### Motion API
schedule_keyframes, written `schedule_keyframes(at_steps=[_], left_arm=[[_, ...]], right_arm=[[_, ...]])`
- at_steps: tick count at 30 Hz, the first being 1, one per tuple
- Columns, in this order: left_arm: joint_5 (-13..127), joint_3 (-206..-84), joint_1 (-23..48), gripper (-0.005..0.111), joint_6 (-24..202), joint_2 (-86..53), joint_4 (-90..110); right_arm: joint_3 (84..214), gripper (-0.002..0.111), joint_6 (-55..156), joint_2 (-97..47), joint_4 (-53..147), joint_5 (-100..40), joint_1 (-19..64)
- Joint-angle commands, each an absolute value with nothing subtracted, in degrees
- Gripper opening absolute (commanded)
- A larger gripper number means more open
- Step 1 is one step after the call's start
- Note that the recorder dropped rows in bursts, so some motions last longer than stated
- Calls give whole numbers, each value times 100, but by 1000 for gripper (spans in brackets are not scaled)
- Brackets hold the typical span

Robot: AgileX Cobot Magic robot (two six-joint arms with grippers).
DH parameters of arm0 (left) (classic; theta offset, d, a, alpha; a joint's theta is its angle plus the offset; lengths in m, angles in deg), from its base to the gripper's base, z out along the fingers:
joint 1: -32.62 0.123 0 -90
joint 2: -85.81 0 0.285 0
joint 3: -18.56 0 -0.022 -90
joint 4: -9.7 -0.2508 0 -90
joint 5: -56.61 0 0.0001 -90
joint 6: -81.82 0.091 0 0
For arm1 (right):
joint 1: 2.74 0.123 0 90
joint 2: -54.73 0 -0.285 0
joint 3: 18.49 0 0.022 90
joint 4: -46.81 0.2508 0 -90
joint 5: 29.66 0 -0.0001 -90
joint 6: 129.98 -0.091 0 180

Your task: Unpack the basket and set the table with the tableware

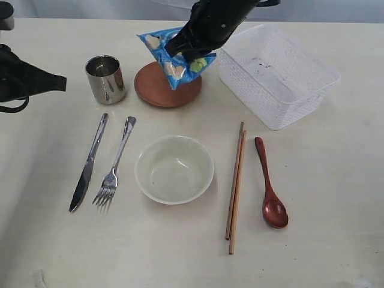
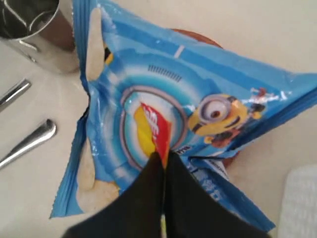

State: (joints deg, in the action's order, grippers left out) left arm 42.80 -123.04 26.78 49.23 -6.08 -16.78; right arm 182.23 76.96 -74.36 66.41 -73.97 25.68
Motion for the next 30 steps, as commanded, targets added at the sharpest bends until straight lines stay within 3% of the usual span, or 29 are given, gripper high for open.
schedule_keyframes(at_steps=[1,8,10,14,17,21,24,28,30], left_arm=[[4315,-12264,2694,0,4887,-613,-1650],[4326,-12264,2694,0,4887,-613,-1662],[4326,-12264,2694,0,4887,-613,-1662],[4326,-12264,2694,0,4887,-613,-1662],[4326,-12264,2694,0,4887,-613,-1662],[4346,-12264,2694,0,4887,-613,-1662],[4366,-12264,2694,0,4887,-613,-1662],[4388,-12264,2694,0,4887,-613,-1662],[4388,-12264,2694,0,4887,-613,-1662]], right_arm=[[18839,0,7697,-8002,6843,-7673,2623],[19421,1,7490,-8578,6729,-8197,2653],[19421,10,7438,-8578,6671,-8105,2626],[19421,45,7438,-8544,6671,-8091,2613],[19421,57,7476,-8470,6671,-8091,2613],[19421,50,7498,-8234,6683,-7972,2613],[19421,32,7509,-8043,6685,-7791,2613],[19421,-1,7509,-8036,6921,-7635,2613],[19421,-1,7499,-8158,6934,-7623,2613]])
